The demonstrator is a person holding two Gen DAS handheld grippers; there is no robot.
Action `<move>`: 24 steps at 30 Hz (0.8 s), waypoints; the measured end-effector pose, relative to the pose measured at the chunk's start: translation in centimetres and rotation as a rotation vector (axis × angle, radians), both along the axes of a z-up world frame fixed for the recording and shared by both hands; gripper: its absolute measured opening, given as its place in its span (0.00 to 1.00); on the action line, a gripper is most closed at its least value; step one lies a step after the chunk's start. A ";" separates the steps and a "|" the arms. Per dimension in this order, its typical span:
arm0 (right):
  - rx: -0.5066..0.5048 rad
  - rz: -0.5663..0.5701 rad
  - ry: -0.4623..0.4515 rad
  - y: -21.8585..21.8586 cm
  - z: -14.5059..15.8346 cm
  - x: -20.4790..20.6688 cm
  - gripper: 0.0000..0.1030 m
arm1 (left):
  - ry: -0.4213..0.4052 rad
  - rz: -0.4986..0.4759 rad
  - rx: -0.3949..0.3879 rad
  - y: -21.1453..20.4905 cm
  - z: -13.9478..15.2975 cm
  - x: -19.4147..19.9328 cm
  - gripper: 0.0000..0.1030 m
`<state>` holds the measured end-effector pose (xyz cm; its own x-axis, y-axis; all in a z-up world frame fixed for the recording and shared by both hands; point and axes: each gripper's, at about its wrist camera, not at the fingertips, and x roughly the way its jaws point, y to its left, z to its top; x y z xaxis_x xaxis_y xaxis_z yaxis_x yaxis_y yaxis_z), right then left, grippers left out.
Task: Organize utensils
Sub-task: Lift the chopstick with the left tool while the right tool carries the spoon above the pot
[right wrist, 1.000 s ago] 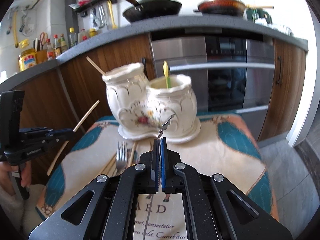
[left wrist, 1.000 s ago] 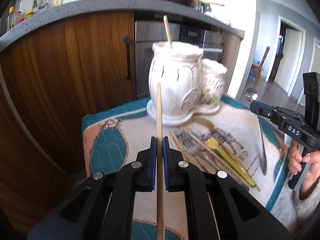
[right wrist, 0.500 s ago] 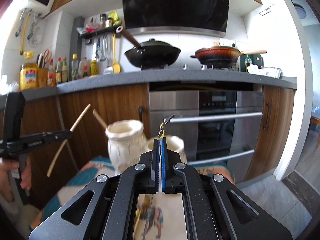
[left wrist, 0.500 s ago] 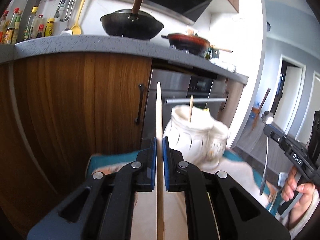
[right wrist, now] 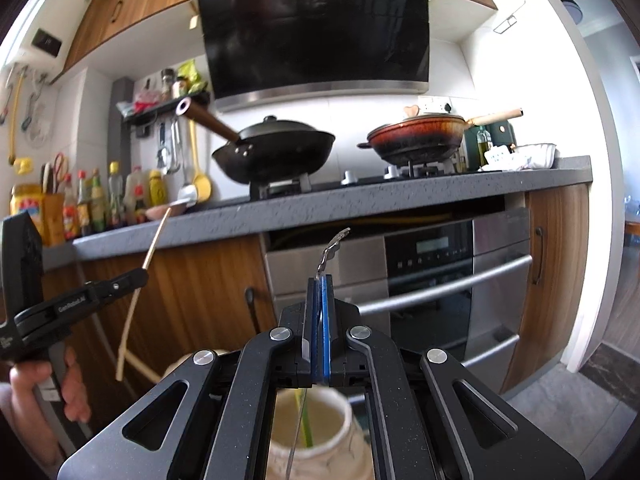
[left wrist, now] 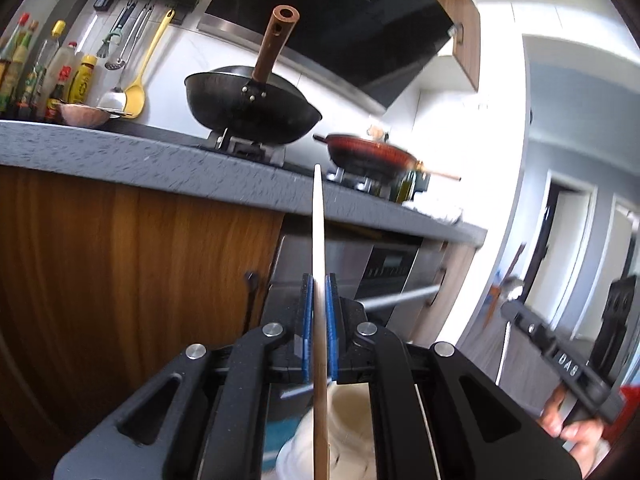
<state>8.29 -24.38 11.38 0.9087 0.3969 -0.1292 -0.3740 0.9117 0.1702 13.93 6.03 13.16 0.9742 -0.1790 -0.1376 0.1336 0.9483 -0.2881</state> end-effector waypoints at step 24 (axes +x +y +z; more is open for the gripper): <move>-0.033 -0.022 0.081 1.1 -3.7 4.9 0.03 | 0.012 -0.147 -0.026 -1.5 -2.1 4.3 0.06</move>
<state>13.19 -23.24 7.68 0.9031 0.3715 -0.2154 -0.3403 0.9251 0.1686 18.24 4.50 11.08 0.9357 -0.3229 -0.1422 0.2667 0.9111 -0.3143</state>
